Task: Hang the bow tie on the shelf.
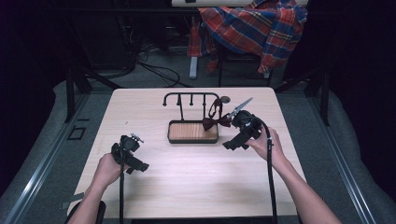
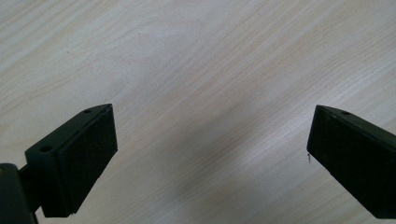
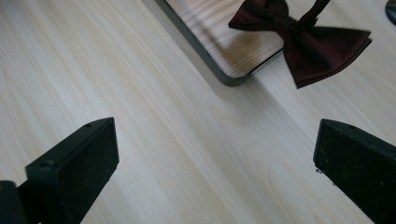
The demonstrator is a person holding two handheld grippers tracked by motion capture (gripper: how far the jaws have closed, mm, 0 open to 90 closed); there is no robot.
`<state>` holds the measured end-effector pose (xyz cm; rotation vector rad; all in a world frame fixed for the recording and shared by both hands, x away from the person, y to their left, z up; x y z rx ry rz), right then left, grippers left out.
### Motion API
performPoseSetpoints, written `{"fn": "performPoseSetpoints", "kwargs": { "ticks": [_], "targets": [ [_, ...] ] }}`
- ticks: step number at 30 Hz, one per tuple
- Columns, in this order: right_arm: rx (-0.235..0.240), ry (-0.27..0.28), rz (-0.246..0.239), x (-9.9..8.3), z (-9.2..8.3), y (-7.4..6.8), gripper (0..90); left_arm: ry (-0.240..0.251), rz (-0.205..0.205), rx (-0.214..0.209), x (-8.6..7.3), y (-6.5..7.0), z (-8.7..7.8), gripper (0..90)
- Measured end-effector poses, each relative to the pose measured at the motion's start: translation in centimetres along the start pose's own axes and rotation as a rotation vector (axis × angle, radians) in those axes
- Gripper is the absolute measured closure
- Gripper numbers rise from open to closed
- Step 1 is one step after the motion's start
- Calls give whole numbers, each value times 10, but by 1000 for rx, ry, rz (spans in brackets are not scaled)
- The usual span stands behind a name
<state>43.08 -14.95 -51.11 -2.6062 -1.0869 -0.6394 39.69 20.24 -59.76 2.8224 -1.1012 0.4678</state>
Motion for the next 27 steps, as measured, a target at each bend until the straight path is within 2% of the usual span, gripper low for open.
{"fn": "performPoseSetpoints", "kwargs": {
  "ticks": [9,10,16,17,18,22,24,26,27],
  "targets": [
    [11,-41,-15,-23,7,-6,0,-4,2,0,0,1,1,16],
    [12,-59,-22,-31,9,-8,0,-4,2,0,0,1,1,16],
    [18,-84,-18,-48,14,-14,0,-2,3,1,0,1,1,16],
    [14,-106,-22,-54,16,-14,0,-2,2,1,0,1,1,16],
    [14,-126,-36,-61,18,-14,1,-2,1,0,0,1,0,16],
    [-14,-170,-39,-76,22,-10,10,-1,2,0,1,1,1,16],
    [-9,-164,-33,-79,24,-10,6,-3,3,-2,1,1,1,16],
    [-25,-189,-43,-85,27,-6,0,-3,3,1,1,1,1,16],
    [-35,-218,-46,-91,30,-2,0,-3,3,1,1,1,1,16]
  ]
}}
Point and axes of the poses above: each handheld gripper's, and its own axes: z roughly forward along the jaws, x roughly out of its top, y roughly to its right, the point moved 8 cm from there along z, roughly forward along the jaws, and after that the axes turned 6 degrees about z, right-handed, at the moved point
